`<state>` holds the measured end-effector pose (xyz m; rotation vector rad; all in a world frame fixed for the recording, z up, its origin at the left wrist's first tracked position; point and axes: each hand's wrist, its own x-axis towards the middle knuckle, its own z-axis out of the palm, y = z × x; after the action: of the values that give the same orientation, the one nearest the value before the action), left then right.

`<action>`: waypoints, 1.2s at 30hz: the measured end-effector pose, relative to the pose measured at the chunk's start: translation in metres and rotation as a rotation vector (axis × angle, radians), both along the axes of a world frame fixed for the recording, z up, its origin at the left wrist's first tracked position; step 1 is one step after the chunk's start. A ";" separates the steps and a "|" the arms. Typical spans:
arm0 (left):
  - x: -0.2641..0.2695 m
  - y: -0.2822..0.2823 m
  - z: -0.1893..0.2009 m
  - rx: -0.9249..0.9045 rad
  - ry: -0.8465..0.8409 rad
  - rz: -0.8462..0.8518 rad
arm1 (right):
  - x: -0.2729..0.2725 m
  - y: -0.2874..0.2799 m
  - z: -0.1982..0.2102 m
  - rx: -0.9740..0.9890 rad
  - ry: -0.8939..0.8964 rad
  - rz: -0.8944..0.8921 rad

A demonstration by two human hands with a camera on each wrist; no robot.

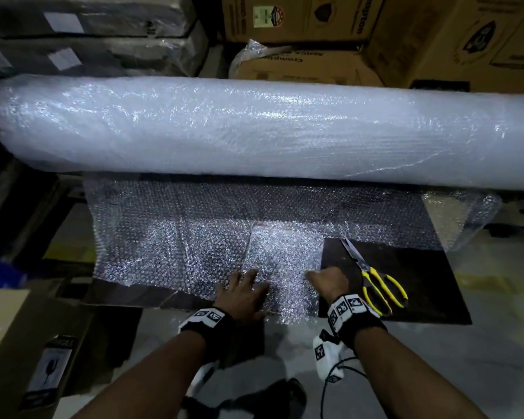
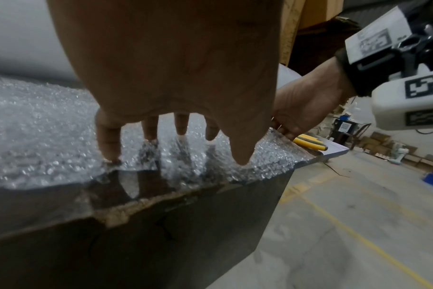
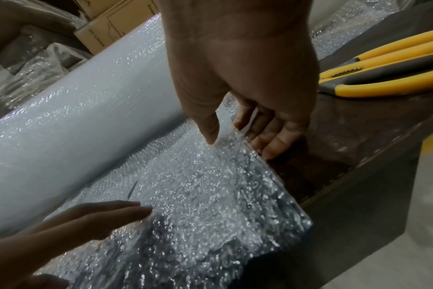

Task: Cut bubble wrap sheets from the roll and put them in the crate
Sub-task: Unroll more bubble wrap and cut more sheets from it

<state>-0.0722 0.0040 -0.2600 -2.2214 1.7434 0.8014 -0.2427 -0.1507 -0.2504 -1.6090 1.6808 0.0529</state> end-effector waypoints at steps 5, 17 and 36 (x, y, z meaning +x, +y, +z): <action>0.032 -0.012 0.014 -0.161 -0.072 -0.136 | 0.001 -0.006 0.006 0.001 -0.063 -0.009; 0.112 -0.079 0.004 -0.011 -0.164 -0.096 | 0.001 -0.013 -0.020 -0.131 0.006 0.016; 0.109 -0.090 -0.002 -0.020 -0.257 -0.131 | -0.019 -0.009 -0.021 -0.169 -0.047 -0.137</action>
<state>0.0367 -0.0864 -0.2622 -2.0885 1.7542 0.4497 -0.2619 -0.1593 -0.2709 -1.5985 1.7938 -0.1991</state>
